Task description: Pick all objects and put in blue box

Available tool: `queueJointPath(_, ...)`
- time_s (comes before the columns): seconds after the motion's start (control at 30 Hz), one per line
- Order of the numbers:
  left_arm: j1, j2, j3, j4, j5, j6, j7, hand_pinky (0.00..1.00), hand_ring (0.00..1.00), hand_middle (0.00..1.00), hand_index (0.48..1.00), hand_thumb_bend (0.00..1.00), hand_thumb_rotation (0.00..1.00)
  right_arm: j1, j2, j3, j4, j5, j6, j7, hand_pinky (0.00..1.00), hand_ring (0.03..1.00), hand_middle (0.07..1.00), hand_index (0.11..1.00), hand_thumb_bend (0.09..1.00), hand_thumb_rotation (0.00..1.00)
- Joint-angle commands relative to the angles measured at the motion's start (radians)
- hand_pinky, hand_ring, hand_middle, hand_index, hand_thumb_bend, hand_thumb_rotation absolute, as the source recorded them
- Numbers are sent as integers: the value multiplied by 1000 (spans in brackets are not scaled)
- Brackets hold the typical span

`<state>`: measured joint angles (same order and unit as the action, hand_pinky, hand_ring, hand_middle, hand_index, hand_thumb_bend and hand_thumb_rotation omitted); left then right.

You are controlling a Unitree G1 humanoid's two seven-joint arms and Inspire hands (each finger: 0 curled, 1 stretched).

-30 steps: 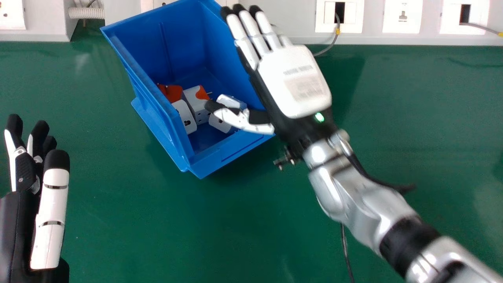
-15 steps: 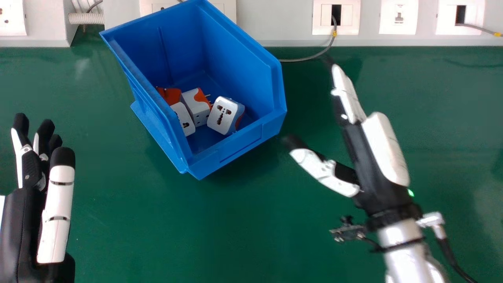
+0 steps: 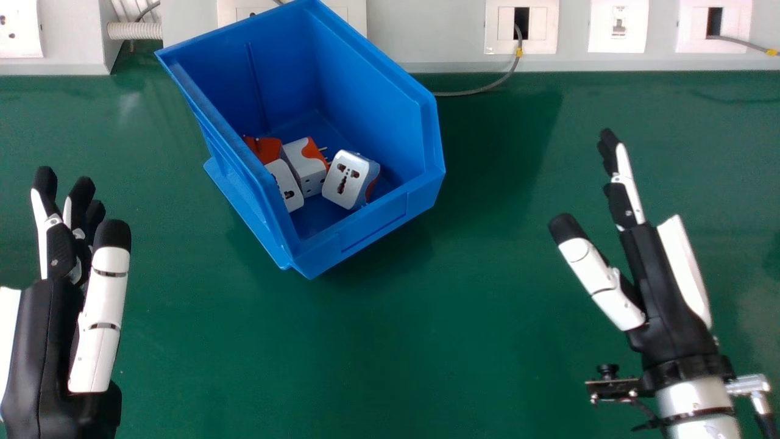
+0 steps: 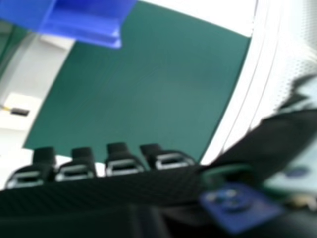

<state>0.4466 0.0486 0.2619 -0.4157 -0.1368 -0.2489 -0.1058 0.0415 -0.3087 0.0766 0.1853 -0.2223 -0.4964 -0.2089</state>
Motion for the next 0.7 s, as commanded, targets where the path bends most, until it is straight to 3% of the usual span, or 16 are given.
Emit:
queueJointPath(0.0, -9, 12, 11, 1, 5, -18, 2, 1000, 1000, 1000, 998, 415, 826, 9, 20, -29, -42, 26, -5, 11, 974, 1000, 1000, 1000, 393, 968)
queueJointPath(0.2, -20, 20, 11, 23, -1, -27, -2, 1000, 1000, 1000, 998, 380, 839, 19, 53, -69, -51, 54, 3, 38, 986, 1000, 1000, 1000, 406, 984)
queueJointPath(0.4, -14, 19, 10, 29, -11, -20, -7, 1000, 1000, 1000, 992, 366, 845, 21, 73, -96, -54, 39, 0, 38, 986, 1000, 1000, 1000, 420, 994)
queueJointPath(0.6, -7, 15, 7, 41, 5, -28, 0, 1000, 1000, 1000, 994, 357, 841, 18, 90, -104, -58, 37, -1, 39, 988, 1000, 1000, 1000, 433, 997)
queueJointPath(0.67, -2, 18, 5, 47, 19, -31, 1, 1000, 1000, 1000, 993, 357, 840, 15, 97, -106, -55, 43, 0, 42, 985, 1000, 1000, 1000, 438, 998)
